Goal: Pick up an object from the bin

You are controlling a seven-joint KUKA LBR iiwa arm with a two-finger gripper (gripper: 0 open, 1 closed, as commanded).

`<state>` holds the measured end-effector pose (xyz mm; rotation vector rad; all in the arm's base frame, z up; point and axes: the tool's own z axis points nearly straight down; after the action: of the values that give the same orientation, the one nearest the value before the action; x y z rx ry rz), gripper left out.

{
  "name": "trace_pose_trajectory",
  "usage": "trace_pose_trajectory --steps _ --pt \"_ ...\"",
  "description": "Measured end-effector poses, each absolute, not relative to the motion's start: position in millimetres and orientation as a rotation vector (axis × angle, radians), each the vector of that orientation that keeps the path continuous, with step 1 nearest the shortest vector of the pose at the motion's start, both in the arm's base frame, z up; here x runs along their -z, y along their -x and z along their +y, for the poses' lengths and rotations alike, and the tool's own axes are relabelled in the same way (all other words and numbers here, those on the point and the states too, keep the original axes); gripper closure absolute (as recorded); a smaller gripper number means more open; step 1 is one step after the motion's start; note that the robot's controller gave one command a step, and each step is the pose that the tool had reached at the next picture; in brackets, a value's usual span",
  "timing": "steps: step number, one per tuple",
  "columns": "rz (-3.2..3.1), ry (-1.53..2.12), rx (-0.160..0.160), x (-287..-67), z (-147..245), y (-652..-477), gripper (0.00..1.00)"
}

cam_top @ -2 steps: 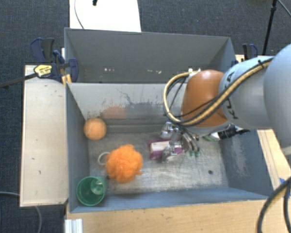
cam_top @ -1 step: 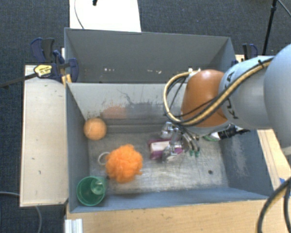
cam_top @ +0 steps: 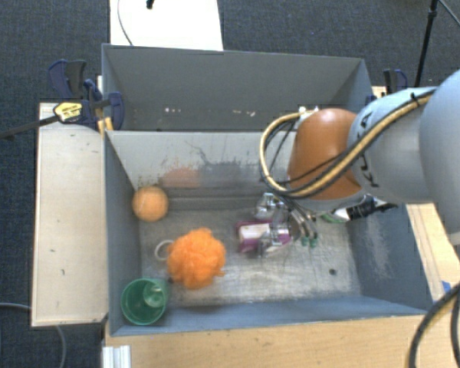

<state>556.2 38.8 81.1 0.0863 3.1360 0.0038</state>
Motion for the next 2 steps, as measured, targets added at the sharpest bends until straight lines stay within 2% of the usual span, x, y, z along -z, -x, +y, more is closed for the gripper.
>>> trace_pose_trajectory --steps 2 --pt "3.138 -0.087 -0.002 -96.7 38.3 -556.2 1.0"
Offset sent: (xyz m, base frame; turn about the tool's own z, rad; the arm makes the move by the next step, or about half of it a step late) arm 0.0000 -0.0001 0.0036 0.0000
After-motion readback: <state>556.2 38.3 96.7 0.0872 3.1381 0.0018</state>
